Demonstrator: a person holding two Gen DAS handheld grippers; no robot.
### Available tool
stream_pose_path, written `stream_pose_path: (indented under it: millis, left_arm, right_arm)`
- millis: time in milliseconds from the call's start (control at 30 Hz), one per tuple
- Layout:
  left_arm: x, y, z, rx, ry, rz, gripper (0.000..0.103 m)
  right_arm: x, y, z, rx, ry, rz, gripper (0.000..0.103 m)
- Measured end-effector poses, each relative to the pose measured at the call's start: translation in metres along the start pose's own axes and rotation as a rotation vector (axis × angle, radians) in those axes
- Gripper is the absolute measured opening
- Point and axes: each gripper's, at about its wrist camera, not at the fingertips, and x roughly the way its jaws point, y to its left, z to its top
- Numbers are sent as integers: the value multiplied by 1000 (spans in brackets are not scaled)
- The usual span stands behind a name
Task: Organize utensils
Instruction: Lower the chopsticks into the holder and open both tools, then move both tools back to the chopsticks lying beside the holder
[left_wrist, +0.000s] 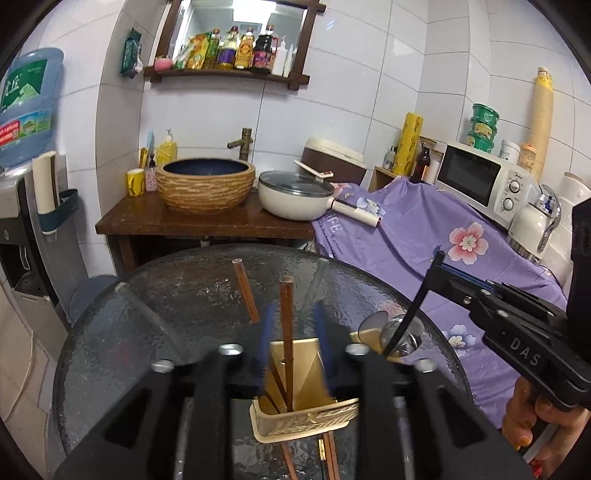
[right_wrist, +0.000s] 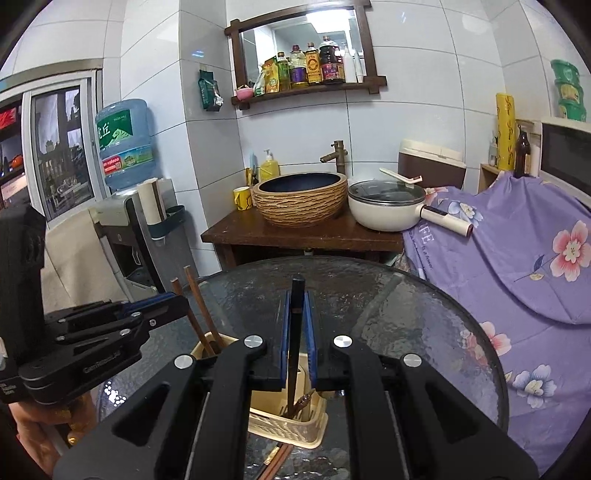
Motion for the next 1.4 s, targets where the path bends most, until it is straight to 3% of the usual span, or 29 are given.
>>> stream_pose_path:
  millis: [33, 67, 300, 467, 600, 667, 767, 1133, 1267, 1400]
  left_arm:
    - [-4, -1, -2, 6, -14, 7, 49]
    - [-10, -2, -4, 14, -30, 16, 50]
    - [-42, 7, -40, 43, -38, 72, 69]
    - [-43, 25, -86, 45, 49, 126, 73]
    - [-31, 39, -132, 9, 162, 148, 72]
    - [-25, 46, -155, -40, 206, 143, 71]
    - [-19, 45, -176, -27, 243, 171, 67]
    - [-17, 53, -194, -65, 280, 150, 65]
    - [-17, 48, -197, -59, 284, 142, 65]
    - [-14, 43, -199, -51, 295, 132, 65]
  right_arm:
    - [-5, 0, -3, -6, -24, -9, 40]
    - [-9, 0, -4, -8, -43, -22, 62]
    - [-41, -2, -34, -30, -82, -100, 64]
    - [-44, 6, -88, -85, 50, -121, 75]
    - [-21, 19, -152, -118, 239, -115, 75]
    - [-11, 22, -177, -92, 309, -104, 75]
    - [3, 28, -206, -35, 391, -78, 75]
    - [18, 57, -237, -73, 454, -145, 74]
    - [19, 55, -233, -76, 467, -159, 74]
    - [12, 41, -233, -97, 476, -239, 71]
